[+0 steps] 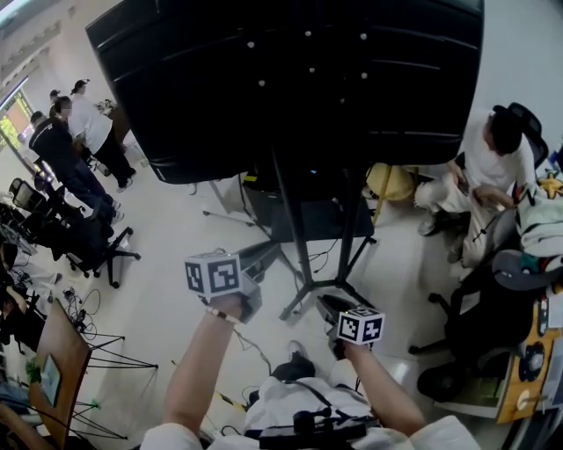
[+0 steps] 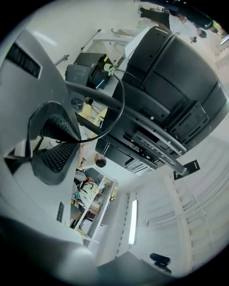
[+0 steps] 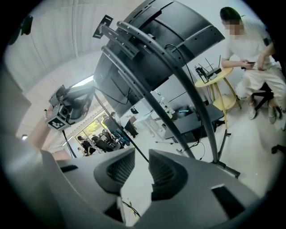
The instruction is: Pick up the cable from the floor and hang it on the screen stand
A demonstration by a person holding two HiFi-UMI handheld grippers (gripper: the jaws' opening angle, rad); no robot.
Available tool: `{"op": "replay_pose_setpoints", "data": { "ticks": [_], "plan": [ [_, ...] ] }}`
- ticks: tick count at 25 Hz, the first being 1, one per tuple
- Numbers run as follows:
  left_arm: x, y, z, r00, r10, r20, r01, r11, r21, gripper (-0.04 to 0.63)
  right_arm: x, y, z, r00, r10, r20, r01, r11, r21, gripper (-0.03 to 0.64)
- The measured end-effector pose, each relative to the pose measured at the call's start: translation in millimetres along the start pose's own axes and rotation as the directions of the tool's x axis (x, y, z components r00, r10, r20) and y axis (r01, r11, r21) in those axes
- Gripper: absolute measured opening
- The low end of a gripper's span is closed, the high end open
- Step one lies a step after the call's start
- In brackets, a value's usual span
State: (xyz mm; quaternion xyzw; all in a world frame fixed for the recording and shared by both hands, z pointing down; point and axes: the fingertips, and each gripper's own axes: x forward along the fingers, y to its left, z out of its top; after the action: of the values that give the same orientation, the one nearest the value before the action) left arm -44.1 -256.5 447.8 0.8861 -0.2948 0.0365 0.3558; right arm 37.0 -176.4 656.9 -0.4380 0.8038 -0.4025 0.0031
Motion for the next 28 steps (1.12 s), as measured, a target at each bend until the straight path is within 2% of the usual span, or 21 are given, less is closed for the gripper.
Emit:
{"op": "replay_pose_setpoints", "data": {
  "ticks": [1,4,8,10,12,22,28],
  "plan": [
    [-2,-3,8,1.0,-0.013,0.011,0.013,1.0,-0.005,0.017,2,-1,0,1.0,0.001,-0.002,-0.001,1.0,-0.003,0.12],
    [-6,-13,34,0.998,-0.043,0.045,0.043,0.999,-0.007,0.017,7,-11,-5,1.0,-0.007,-0.019,0.007,1.0,0.002,0.181],
    [-12,-24,58,0.994,-0.077,0.08,0.079,0.997,-0.024,0.017,17,-32,-20,0.998,-0.039,-0.055,0.039,0.999,0.004,0.181],
    [-16,-35,72,0.991,-0.096,0.089,0.097,0.995,-0.004,0.017,25,-39,-27,0.996,-0.05,-0.074,0.049,0.999,-0.015,0.187],
    [-18,-50,84,0.989,-0.12,0.087,0.117,0.992,0.037,0.017,29,-49,-36,0.994,-0.065,-0.091,0.063,0.998,-0.023,0.196],
    [-26,-111,119,0.972,-0.223,0.074,0.213,0.97,0.118,0.017,35,-87,-74,0.984,-0.135,-0.118,0.133,0.991,-0.02,0.219],
    [-35,-135,130,0.96,-0.275,0.058,0.266,0.955,0.128,0.017,56,-87,-74,0.98,-0.151,-0.127,0.149,0.989,-0.026,0.219]
  ]
}}
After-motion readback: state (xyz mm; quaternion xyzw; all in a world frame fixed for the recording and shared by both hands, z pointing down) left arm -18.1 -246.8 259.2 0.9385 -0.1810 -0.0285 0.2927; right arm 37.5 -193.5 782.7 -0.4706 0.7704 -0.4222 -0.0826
